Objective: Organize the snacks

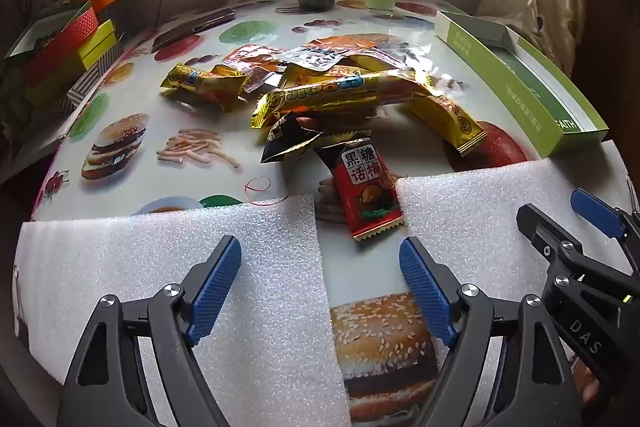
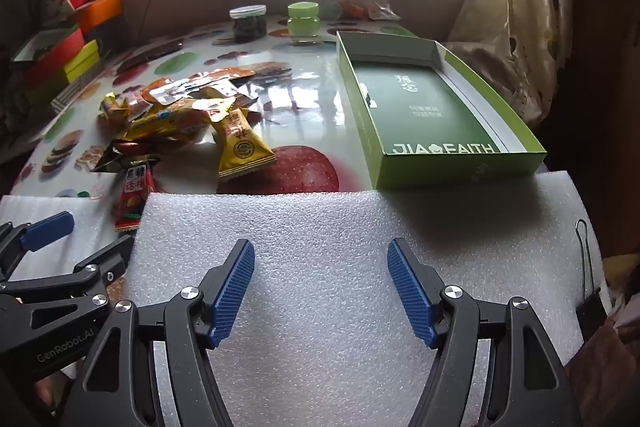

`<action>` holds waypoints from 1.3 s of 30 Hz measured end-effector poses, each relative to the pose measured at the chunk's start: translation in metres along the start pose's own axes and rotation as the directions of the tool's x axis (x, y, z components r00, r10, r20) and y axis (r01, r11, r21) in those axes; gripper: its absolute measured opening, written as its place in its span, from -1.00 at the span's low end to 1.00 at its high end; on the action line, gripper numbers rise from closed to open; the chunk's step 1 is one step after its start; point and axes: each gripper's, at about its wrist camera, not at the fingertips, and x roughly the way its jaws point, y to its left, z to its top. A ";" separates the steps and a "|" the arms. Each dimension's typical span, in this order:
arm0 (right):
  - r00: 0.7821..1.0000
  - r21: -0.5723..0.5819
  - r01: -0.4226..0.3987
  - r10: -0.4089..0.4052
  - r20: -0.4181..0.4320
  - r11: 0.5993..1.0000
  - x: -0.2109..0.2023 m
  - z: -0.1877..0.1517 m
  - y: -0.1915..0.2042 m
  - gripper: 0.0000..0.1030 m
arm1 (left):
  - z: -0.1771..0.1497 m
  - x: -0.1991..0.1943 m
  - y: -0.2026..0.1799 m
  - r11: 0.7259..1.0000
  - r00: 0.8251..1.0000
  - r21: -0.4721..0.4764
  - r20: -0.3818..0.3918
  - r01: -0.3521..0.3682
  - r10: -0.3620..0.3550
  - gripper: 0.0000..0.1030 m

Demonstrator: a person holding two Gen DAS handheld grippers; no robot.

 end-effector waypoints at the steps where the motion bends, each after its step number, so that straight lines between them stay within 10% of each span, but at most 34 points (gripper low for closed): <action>1: 1.000 0.000 0.001 -0.001 0.001 1.000 0.000 0.000 0.000 0.35 | 0.000 0.000 0.000 1.000 1.000 0.003 -0.004 -0.003 0.003 0.59; 39: 1.000 0.004 -0.005 0.005 0.022 1.000 -0.003 -0.002 -0.001 0.35 | -0.001 -0.004 0.000 1.000 1.000 -0.003 0.019 0.003 -0.003 0.59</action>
